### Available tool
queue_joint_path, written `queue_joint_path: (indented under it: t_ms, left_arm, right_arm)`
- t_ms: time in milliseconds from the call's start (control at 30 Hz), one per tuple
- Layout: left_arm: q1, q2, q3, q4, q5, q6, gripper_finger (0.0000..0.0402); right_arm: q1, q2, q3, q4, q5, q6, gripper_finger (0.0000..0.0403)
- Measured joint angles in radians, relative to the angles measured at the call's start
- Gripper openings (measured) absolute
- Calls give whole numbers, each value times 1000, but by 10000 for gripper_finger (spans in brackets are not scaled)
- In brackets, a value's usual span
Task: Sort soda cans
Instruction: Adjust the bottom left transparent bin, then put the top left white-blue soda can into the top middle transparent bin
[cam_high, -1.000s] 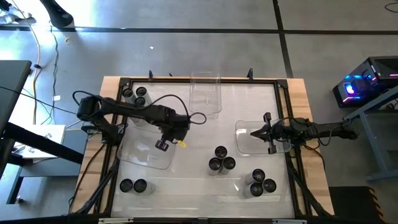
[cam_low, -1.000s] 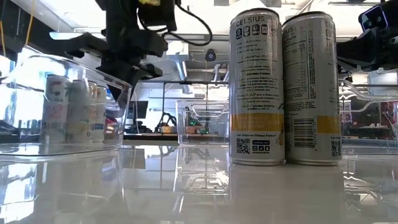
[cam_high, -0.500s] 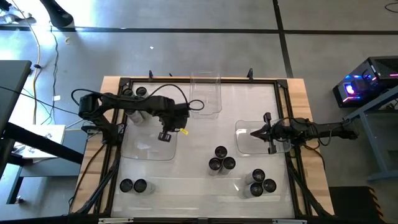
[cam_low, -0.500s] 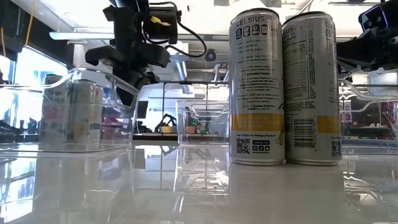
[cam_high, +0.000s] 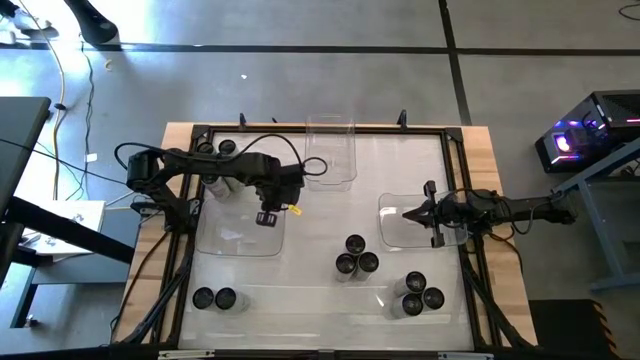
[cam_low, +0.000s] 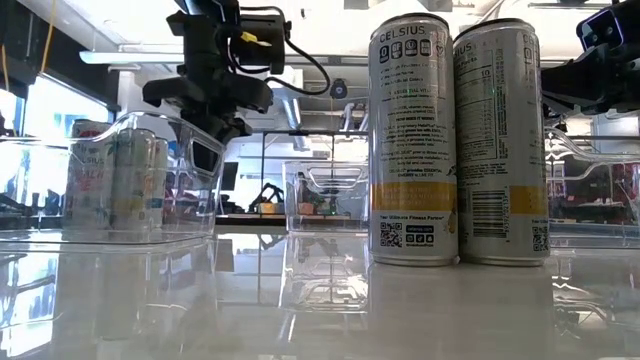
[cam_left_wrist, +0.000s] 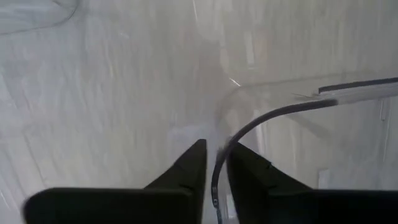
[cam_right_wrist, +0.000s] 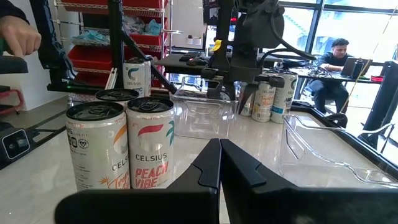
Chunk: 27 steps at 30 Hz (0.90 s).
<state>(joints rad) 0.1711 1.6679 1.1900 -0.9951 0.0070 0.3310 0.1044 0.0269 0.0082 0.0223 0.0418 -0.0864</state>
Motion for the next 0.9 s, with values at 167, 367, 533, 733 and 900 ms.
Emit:
queue_joint_path:
  t_ms: [167,367,533,733,900]
  left_arm:
    - [0,0,0,-7,-8,-23,140]
    - [1,-45,0,-60,-58,-15,213]
    - [23,-152,0,-61,-78,-15,238]
    - [77,-324,0,27,-237,-44,241]
    - [216,-447,2,120,-350,-205,241]
  right_arm:
    - [0,0,0,0,0,0,0]
    - [0,0,0,0,0,0,0]
    - [0,0,0,0,0,0,0]
    - [0,0,0,0,0,0,0]
    - [0,0,0,0,0,0,0]
